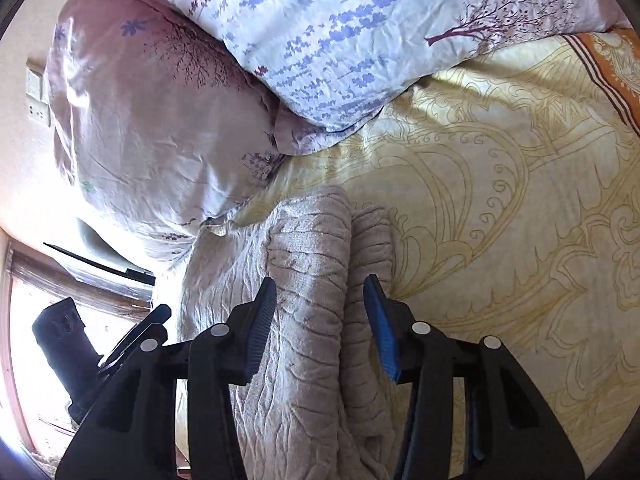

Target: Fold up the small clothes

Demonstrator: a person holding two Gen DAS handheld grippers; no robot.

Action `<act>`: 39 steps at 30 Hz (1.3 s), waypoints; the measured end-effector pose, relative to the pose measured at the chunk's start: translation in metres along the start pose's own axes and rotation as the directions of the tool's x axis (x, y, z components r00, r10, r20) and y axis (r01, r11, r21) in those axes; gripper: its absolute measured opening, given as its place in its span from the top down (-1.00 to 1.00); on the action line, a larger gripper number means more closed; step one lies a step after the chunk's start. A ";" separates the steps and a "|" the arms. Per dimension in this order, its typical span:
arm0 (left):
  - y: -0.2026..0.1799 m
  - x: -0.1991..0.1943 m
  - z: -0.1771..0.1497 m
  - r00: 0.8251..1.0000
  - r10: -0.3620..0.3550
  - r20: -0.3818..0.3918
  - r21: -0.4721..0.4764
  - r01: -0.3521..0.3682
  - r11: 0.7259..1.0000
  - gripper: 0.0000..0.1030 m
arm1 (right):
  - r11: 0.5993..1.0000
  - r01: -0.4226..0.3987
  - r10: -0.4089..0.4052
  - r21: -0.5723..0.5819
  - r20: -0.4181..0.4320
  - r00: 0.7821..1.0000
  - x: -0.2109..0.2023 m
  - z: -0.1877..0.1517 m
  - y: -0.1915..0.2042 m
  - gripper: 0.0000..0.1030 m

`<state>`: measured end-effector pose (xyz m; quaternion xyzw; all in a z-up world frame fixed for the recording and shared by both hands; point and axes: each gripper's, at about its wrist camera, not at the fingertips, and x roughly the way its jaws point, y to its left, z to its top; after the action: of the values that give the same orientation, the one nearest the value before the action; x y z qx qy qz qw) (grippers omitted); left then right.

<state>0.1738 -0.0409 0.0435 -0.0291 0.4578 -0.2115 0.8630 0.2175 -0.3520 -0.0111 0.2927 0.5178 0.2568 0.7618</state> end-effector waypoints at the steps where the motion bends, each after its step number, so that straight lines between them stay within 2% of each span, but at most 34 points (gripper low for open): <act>1: -0.001 0.009 0.001 0.999 -0.036 -0.033 -0.011 0.035 0.999 -0.32 | 0.999 0.034 -0.034 -0.022 0.009 0.999 0.002 0.001 0.003 0.76; 2: -0.001 0.017 0.000 0.995 -0.076 -0.068 -0.022 0.075 0.997 -0.16 | 0.997 0.068 -0.068 -0.037 0.016 0.998 0.003 0.002 0.004 0.77; 3: -0.005 0.025 -0.001 0.993 -0.078 -0.089 -0.019 0.077 0.997 -0.10 | 0.995 0.093 -0.092 -0.037 0.020 0.996 0.001 0.001 0.005 0.78; 5: -0.016 0.034 0.001 0.993 -0.055 -0.101 0.030 0.059 0.998 -0.10 | 0.993 0.120 -0.120 -0.016 0.013 0.993 0.003 0.002 -0.006 0.78; 9: -0.022 0.044 0.005 0.991 -0.040 -0.127 0.061 0.048 0.997 -0.10 | 0.990 0.144 -0.144 0.002 0.004 0.990 0.010 0.006 -0.015 0.78; 12: -0.025 0.045 0.004 0.993 -0.021 -0.116 0.096 0.032 0.995 -0.13 | 0.986 0.163 -0.163 -0.034 -0.004 0.987 0.010 0.007 -0.011 0.77; 16: -0.028 0.031 -0.001 0.997 0.016 -0.078 0.105 -0.007 0.994 -0.18 | 0.982 0.162 -0.159 -0.099 0.033 0.987 -0.009 -0.001 0.005 0.48; 19: -0.032 0.020 -0.004 0.996 0.075 -0.050 0.116 -0.068 0.991 -0.23 | 0.975 0.143 -0.130 -0.170 0.085 0.988 -0.025 -0.014 0.024 0.48; 22: -0.037 0.007 -0.011 0.989 0.146 -0.024 0.139 -0.141 0.980 -0.23 | 0.955 0.130 -0.104 -0.267 0.112 0.988 -0.036 -0.034 0.045 0.48; 24: -0.038 0.000 -0.017 0.984 0.175 -0.016 0.150 -0.170 0.974 -0.24 | 0.935 0.144 -0.114 -0.325 0.108 0.988 -0.037 -0.048 0.055 0.48; 27: -0.035 -0.005 -0.030 0.986 0.162 -0.023 0.146 -0.157 0.977 -0.24 | 0.913 0.182 -0.164 -0.366 0.080 0.983 -0.025 -0.063 0.058 0.48; 30: -0.037 -0.004 -0.045 0.986 0.168 -0.015 0.198 -0.162 0.967 -0.24 | 0.880 0.262 -0.263 -0.396 0.052 0.963 -0.010 -0.078 0.051 0.48; 33: -0.040 0.001 -0.056 0.984 0.179 0.003 0.256 -0.174 0.951 -0.25 | 0.830 0.315 -0.296 -0.461 0.116 0.948 -0.006 -0.087 0.056 0.48; 36: -0.036 0.001 -0.061 0.987 0.158 0.037 0.266 -0.162 0.950 -0.26 | 0.779 0.358 -0.320 -0.515 0.164 0.933 -0.004 -0.095 0.060 0.47; 37: -0.035 0.000 -0.064 0.987 0.153 0.053 0.277 -0.162 0.947 -0.26 | 0.775 0.362 -0.321 -0.519 0.170 0.932 -0.004 -0.096 0.060 0.47; 39: -0.034 -0.009 -0.066 0.989 0.134 0.070 0.257 -0.148 0.955 -0.26 | 0.815 0.341 -0.301 -0.469 0.160 0.940 -0.016 -0.094 0.061 0.47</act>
<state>0.1054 -0.0588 0.0203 0.1122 0.4045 -0.2071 0.8837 0.1182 -0.3038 0.0150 0.0086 0.4473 0.2356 0.8628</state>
